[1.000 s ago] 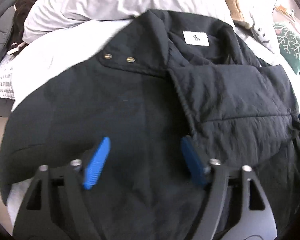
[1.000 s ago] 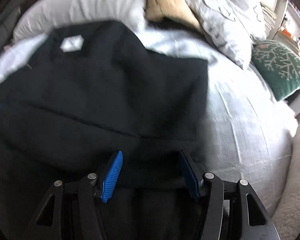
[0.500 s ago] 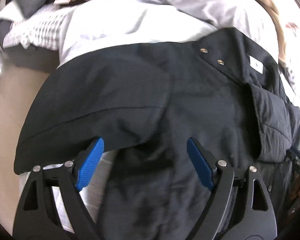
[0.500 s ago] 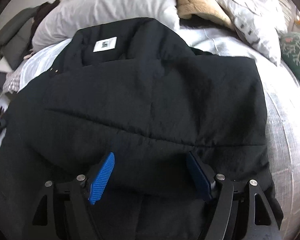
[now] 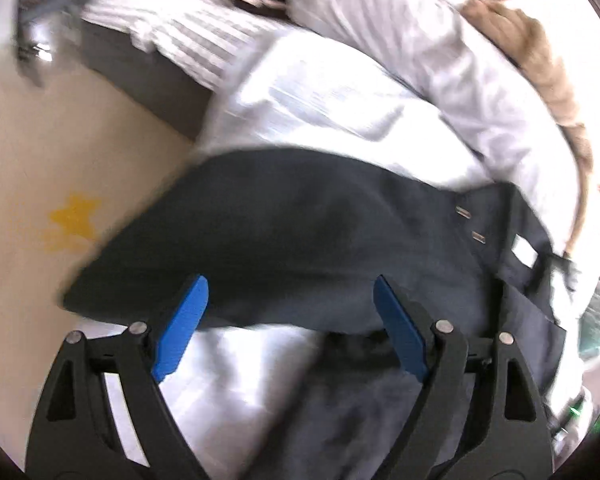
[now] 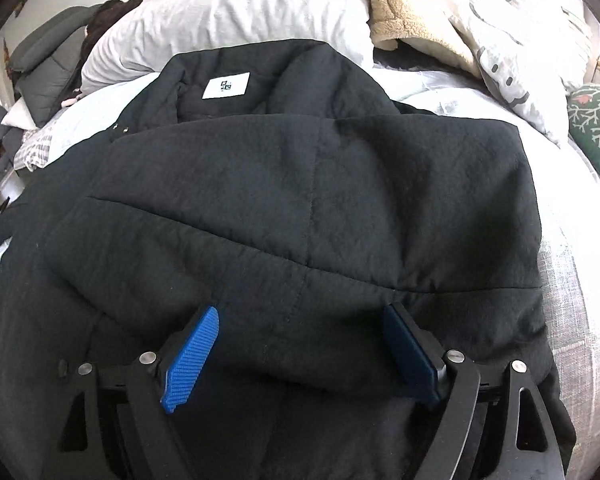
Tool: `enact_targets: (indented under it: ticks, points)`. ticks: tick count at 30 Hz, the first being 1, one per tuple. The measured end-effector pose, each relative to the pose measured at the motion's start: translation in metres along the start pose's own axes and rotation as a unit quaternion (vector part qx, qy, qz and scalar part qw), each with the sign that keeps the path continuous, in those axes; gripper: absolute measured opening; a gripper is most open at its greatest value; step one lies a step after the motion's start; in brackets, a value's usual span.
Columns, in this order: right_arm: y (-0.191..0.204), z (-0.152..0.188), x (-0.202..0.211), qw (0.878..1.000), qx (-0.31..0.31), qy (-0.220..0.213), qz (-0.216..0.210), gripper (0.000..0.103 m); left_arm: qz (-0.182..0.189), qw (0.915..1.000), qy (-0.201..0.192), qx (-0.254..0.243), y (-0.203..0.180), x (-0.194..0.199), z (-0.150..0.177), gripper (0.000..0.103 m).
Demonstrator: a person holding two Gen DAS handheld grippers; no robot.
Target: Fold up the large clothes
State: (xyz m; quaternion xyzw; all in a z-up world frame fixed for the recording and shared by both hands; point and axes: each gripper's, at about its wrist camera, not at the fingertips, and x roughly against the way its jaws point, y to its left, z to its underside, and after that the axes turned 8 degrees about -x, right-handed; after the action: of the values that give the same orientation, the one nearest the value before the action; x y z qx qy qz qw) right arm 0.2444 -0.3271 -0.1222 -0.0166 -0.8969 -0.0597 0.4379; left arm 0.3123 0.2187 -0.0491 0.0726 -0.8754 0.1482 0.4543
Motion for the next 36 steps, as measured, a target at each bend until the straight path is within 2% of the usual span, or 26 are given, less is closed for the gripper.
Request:
enact_targets:
  ticks: [2, 5, 7, 9, 10, 12, 15, 20, 21, 23, 25, 30, 31, 32, 33, 34, 36]
  points:
    - [0.0, 0.0, 0.001, 1.0, 0.0, 0.002, 0.001, 0.087, -0.015, 0.9999, -0.004, 0.007, 0.016, 0.003, -0.001, 0.087]
    - [0.002, 0.0, 0.0, 1.0, 0.0, 0.002, 0.003, 0.088, -0.026, 0.9988, 0.027, 0.032, 0.04, -0.016, 0.0, 0.088]
    - [0.003, 0.0, -0.001, 1.0, 0.0, 0.002, 0.005, 0.088, -0.024, 0.994, 0.053, 0.093, 0.065, -0.035, 0.007, 0.088]
    - [0.003, 0.0, 0.0, 1.0, 0.0, 0.003, 0.007, 0.088, 0.001, 0.9849, 0.066, 0.16, 0.089, -0.054, 0.018, 0.088]
    - [0.004, -0.001, 0.0, 1.0, 0.0, 0.004, 0.007, 0.089, 0.011, 0.9815, 0.065, 0.18, 0.098, -0.059, 0.02, 0.088]
    - [0.004, -0.001, -0.001, 1.0, 0.001, 0.004, 0.007, 0.09, 0.023, 0.977, 0.038, 0.208, 0.111, -0.061, 0.023, 0.088]
    - [0.004, 0.0, -0.002, 1.0, 0.002, 0.003, 0.008, 0.091, 0.035, 0.9738, 0.001, 0.225, 0.123, -0.065, 0.019, 0.088]
    - [0.004, 0.001, -0.003, 1.0, 0.002, 0.003, 0.01, 0.092, 0.037, 0.9616, 0.007, 0.272, 0.143, -0.075, 0.019, 0.087]
    - [0.005, 0.001, -0.003, 1.0, 0.002, 0.003, 0.01, 0.092, 0.033, 0.959, 0.008, 0.282, 0.144, -0.072, 0.021, 0.087]
    - [0.005, 0.002, -0.003, 1.0, 0.002, 0.002, 0.01, 0.092, -0.006, 0.9572, 0.027, 0.288, 0.148, -0.069, 0.021, 0.087]
    - [0.005, 0.001, -0.003, 1.0, 0.003, 0.002, 0.01, 0.092, -0.029, 0.9524, 0.04, 0.301, 0.159, -0.068, 0.028, 0.087]
    - [0.006, 0.001, -0.003, 1.0, 0.001, 0.004, 0.01, 0.092, -0.023, 0.936, 0.054, 0.347, 0.184, -0.08, 0.043, 0.087]
    - [0.006, 0.001, -0.003, 1.0, 0.0, 0.004, 0.011, 0.092, -0.02, 0.9315, 0.052, 0.359, 0.19, -0.081, 0.046, 0.08]
    - [0.006, 0.001, -0.003, 1.0, 0.0, 0.003, 0.011, 0.092, -0.027, 0.9291, 0.048, 0.366, 0.193, -0.08, 0.047, 0.048]
    - [0.006, 0.001, -0.003, 1.0, 0.0, 0.003, 0.011, 0.092, -0.039, 0.9303, 0.035, 0.363, 0.196, -0.077, 0.047, 0.02]
    - [0.005, 0.001, -0.002, 1.0, 0.0, 0.004, 0.011, 0.092, -0.044, 0.9311, 0.027, 0.361, 0.196, -0.076, 0.046, 0.003]
    - [0.005, 0.001, -0.002, 1.0, -0.002, 0.005, 0.01, 0.092, -0.051, 0.9293, -0.004, 0.366, 0.195, -0.071, 0.046, 0.0]
